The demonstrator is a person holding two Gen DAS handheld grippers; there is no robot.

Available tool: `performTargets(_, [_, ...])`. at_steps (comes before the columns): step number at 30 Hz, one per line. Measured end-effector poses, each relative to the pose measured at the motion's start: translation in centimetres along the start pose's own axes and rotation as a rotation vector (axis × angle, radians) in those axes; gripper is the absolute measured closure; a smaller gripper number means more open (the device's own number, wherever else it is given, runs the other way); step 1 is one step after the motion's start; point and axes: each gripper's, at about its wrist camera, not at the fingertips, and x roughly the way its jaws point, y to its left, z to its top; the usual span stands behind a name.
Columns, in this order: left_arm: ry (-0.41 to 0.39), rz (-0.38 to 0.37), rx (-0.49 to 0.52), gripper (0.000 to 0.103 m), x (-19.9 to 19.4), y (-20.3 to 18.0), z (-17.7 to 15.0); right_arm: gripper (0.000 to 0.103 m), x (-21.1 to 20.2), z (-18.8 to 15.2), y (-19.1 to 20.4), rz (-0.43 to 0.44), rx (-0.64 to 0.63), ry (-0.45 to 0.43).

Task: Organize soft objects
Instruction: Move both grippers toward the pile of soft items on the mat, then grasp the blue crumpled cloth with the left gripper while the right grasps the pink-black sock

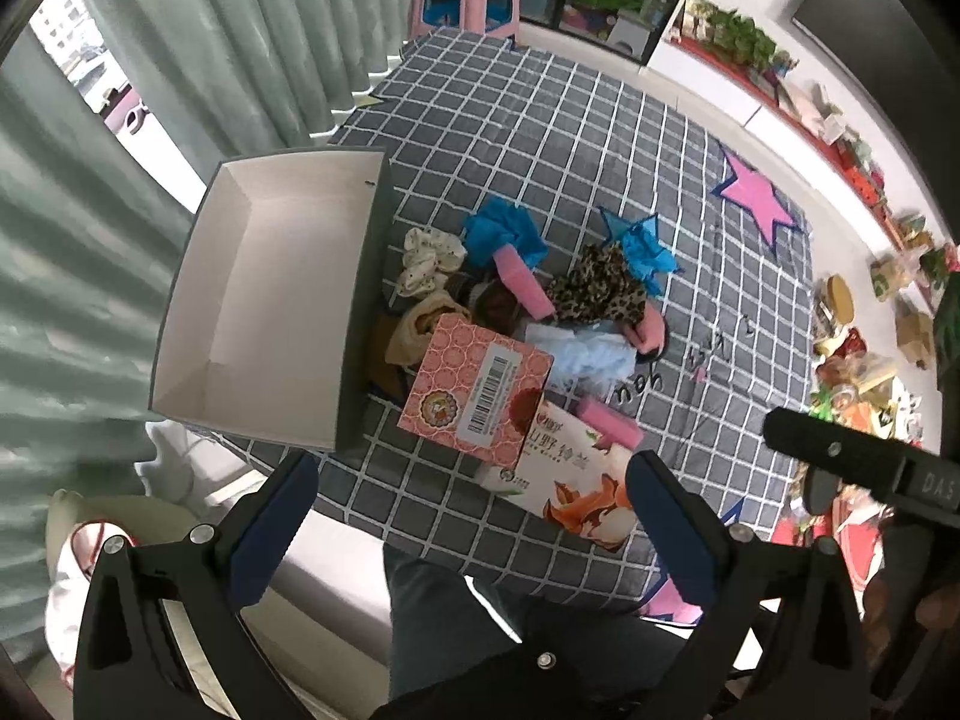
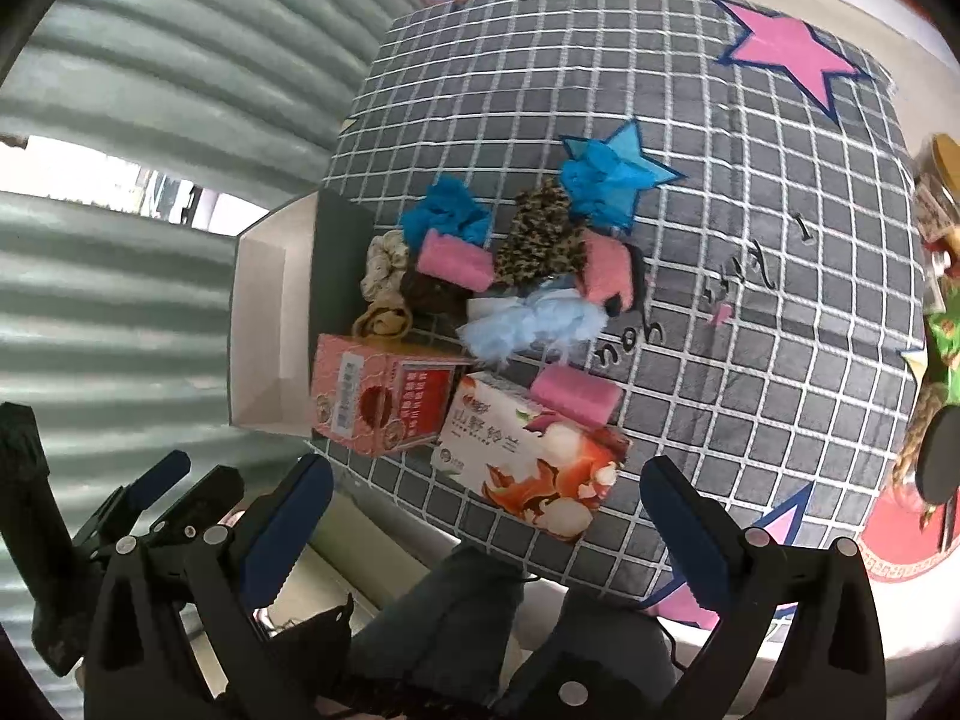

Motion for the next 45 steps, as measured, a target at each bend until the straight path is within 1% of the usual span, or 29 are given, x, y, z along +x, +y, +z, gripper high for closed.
performTargets(3, [0.020,0.021,0.033,0.000,0.6,-0.8,0.7,0.000,0.1,0.0,-1.7,0.007,0.048,-0.005])
performTargets(7, [0.047,0.018,0.077,0.000,1.5,-1.8,2.0,0.000,0.4,-0.4,-4.3,0.013,0.126,-0.013])
performTargets(13, [0.086,0.021,0.187,0.000,4.1,-4.1,4.8,0.000,1.2,-1.2,-7.1,0.003,0.236,-0.018])
performTargets(17, [0.125,0.005,0.238,0.000,6.7,-4.8,7.4,0.000,1.9,-1.5,-8.3,-0.024,0.296,-0.025])
performTargets(19, [0.147,-0.007,0.273,0.000,8.6,-5.1,9.1,0.000,2.3,-1.6,-8.5,-0.032,0.325,-0.032])
performTargets(23, [0.194,0.004,0.337,0.000,11.8,-5.2,11.7,0.000,3.5,-1.1,-8.4,-0.056,0.377,-0.059])
performTargets(26, [0.226,0.007,0.386,0.000,14.8,-5.2,14.1,0.000,4.8,-0.2,-7.9,-0.074,0.392,-0.072])
performTargets(29, [0.259,0.017,0.407,0.000,17.5,-4.9,15.9,0.000,6.3,0.8,-7.6,-0.073,0.415,-0.084])
performTargets(34, [0.322,0.016,0.418,0.000,21.8,-4.2,17.8,0.000,9.0,2.5,-7.8,-0.082,0.459,-0.080])
performTargets(39, [0.361,0.001,0.407,0.001,24.9,-4.0,18.8,0.000,10.9,3.9,-8.6,-0.094,0.473,-0.070])
performTargets(45, [0.393,-0.007,0.416,0.001,27.6,-4.2,18.9,0.000,13.6,5.8,-10.0,-0.089,0.476,-0.048])
